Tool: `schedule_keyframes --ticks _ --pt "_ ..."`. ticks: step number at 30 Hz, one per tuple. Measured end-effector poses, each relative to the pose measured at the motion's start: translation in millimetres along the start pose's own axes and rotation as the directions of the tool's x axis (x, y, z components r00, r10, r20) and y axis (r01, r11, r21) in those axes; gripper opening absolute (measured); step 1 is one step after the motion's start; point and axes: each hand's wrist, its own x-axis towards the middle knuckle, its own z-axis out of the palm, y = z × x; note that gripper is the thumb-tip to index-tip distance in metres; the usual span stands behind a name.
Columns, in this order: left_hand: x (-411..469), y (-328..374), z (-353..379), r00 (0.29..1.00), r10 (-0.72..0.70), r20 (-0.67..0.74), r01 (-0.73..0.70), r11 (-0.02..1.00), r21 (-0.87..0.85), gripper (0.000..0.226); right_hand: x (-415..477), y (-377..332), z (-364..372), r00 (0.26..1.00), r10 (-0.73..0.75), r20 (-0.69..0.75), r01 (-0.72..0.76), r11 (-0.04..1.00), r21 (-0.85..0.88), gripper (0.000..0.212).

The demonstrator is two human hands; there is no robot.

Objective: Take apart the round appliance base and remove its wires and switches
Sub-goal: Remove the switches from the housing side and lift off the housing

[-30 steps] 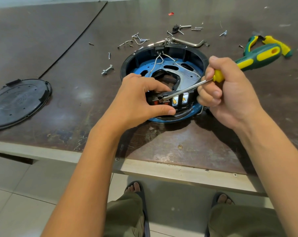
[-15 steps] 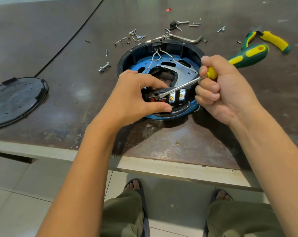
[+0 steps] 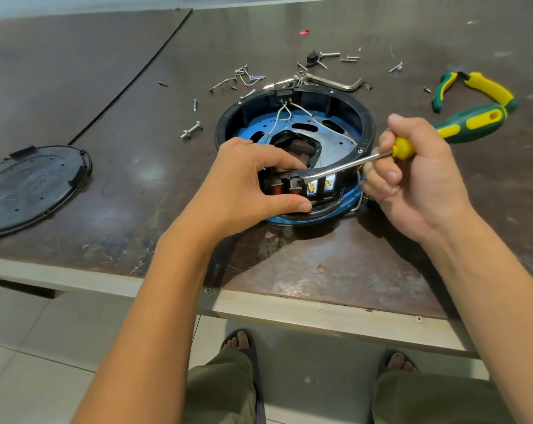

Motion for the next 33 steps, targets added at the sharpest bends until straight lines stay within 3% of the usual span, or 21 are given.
schedule_keyframes --ticks 7,24,33 --pt "0.5 -1.4 0.4 1.000 0.001 0.002 -0.001 1.000 0.000 0.037 1.3 1.5 -5.1 0.999 -0.040 0.031 0.041 0.998 -0.040 0.043" --pt "2.2 -1.7 -0.6 0.999 0.004 0.033 -0.004 1.000 0.005 0.033 4.3 5.3 -4.4 0.998 0.051 0.048 -0.049 0.998 -0.049 0.045" --pt "2.3 -2.8 -1.9 0.997 0.058 0.041 -0.058 0.998 -0.011 0.030 0.5 5.4 -4.1 0.993 -0.111 0.042 0.115 0.989 -0.096 0.043"
